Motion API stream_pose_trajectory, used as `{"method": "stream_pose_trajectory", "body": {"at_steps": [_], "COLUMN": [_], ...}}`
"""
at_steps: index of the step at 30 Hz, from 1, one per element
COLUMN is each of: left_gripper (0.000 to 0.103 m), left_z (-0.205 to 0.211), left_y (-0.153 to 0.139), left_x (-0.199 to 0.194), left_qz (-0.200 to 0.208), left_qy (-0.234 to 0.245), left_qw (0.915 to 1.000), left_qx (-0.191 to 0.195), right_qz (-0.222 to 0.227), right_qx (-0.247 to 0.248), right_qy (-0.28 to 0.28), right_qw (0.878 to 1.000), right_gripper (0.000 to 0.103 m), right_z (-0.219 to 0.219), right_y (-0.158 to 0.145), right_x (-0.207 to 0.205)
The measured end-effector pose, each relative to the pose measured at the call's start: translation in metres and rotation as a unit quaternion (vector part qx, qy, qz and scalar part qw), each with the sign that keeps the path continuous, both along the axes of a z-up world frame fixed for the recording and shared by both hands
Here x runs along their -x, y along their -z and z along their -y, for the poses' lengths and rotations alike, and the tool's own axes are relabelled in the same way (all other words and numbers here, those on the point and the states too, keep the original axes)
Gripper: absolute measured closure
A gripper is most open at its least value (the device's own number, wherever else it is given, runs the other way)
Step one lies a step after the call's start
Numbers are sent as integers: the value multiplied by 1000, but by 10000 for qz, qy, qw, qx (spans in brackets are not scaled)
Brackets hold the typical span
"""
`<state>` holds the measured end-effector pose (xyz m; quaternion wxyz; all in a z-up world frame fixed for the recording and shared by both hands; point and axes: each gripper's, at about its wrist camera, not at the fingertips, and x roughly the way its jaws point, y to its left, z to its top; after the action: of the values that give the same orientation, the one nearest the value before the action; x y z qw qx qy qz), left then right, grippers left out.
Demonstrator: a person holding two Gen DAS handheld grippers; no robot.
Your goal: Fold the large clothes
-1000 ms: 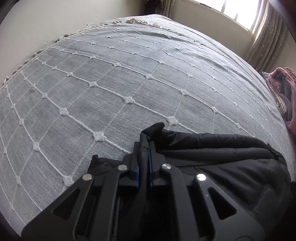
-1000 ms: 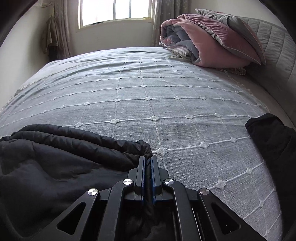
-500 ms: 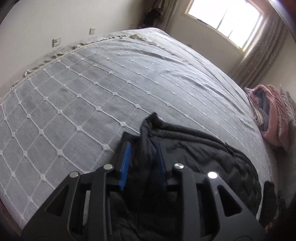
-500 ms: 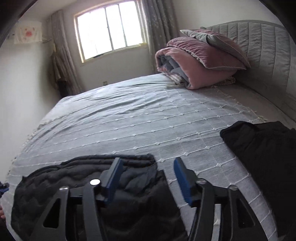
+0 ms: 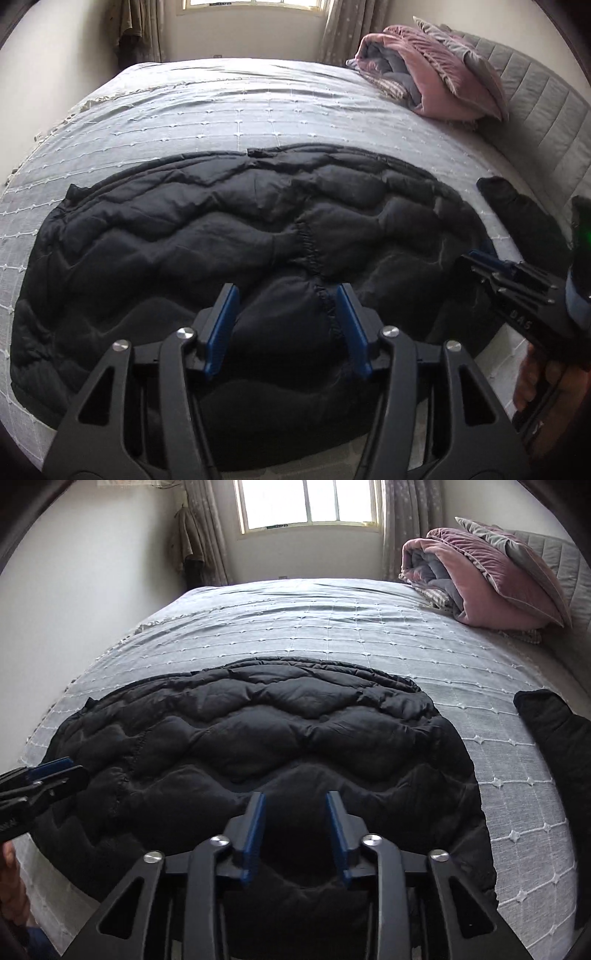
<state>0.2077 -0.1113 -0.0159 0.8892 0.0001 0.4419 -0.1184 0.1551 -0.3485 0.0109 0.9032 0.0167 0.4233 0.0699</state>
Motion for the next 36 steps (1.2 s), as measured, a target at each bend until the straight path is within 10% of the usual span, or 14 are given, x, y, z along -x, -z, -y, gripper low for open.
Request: {"method": "stream_pose_trajectory", "body": {"at_steps": [9, 20, 24, 29, 36], "left_gripper": [47, 48, 47, 47, 48], "left_z": [-1, 17, 27, 31, 19], "left_y": [41, -15, 33, 46, 4], "left_x": [-18, -14, -47, -42, -78], "left_qz": [-437, -51, -720, -556, -633], "left_qy": [-228, 90, -128, -145, -351], "left_qw": [9975, 9987, 9921, 9903, 9949], "left_qx": [-498, -503, -1020, -1269, -705], "right_qz": [-869, -959, -999, -1024, -1066], "right_qx": [258, 136, -44, -73, -195], "right_qy": [-128, -110, -128, -130, -59], "right_qw": [9958, 9952, 9949, 9946, 9941], "right_gripper": [85, 86, 86, 86, 86], "right_z": [0, 3, 11, 19, 23], "right_y": [47, 51, 50, 50, 51], "right_x": [-35, -42, -44, -47, -48]}}
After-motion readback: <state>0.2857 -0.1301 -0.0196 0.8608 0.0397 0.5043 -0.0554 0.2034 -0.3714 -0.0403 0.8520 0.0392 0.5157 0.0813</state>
